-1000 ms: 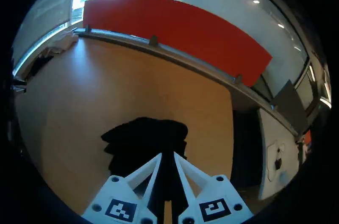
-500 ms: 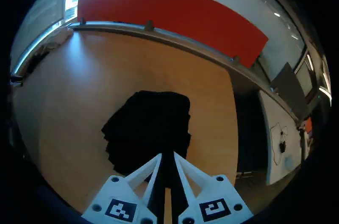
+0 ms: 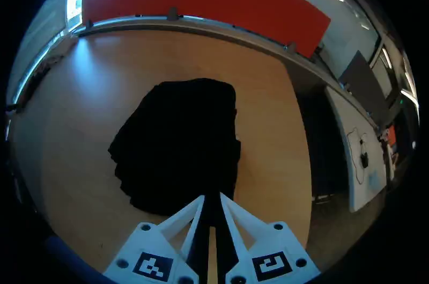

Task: Fold towel

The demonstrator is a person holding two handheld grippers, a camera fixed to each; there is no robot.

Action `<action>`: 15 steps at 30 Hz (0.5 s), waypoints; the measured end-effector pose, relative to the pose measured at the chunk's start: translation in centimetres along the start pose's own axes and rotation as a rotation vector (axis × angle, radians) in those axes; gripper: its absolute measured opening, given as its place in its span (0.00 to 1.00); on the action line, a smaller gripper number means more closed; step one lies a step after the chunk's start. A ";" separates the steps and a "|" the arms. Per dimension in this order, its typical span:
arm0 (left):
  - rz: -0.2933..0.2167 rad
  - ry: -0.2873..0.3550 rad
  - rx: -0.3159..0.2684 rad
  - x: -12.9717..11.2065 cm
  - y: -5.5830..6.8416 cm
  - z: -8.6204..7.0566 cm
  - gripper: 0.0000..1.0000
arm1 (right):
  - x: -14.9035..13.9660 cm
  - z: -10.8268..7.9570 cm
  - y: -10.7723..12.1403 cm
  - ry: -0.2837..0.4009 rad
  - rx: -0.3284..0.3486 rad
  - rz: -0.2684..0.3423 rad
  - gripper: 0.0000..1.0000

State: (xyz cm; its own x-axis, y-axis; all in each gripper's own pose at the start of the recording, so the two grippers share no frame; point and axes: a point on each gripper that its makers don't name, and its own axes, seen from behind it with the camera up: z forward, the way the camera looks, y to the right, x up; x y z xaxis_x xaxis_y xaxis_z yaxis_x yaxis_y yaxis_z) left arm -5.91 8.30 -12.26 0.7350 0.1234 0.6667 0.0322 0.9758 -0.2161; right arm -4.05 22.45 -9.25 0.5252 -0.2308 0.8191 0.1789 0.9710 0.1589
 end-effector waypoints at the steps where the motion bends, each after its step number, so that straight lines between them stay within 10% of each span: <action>1: 0.000 -0.001 0.001 0.0 0.0 0.0 0.93 | -0.1 0.2 0.0 -0.003 -0.001 0.005 0.04; 15: 0.003 -0.011 0.004 -0.6 0.3 0.0 0.93 | -1.3 2.8 0.3 -0.057 -0.028 0.032 0.05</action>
State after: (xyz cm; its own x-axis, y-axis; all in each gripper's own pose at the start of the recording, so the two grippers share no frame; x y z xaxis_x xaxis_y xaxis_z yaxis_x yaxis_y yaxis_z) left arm -6.32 8.48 -12.69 0.7278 0.1281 0.6737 0.0277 0.9761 -0.2155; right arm -6.97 23.25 -8.72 0.4834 -0.1947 0.8535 0.1867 0.9754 0.1169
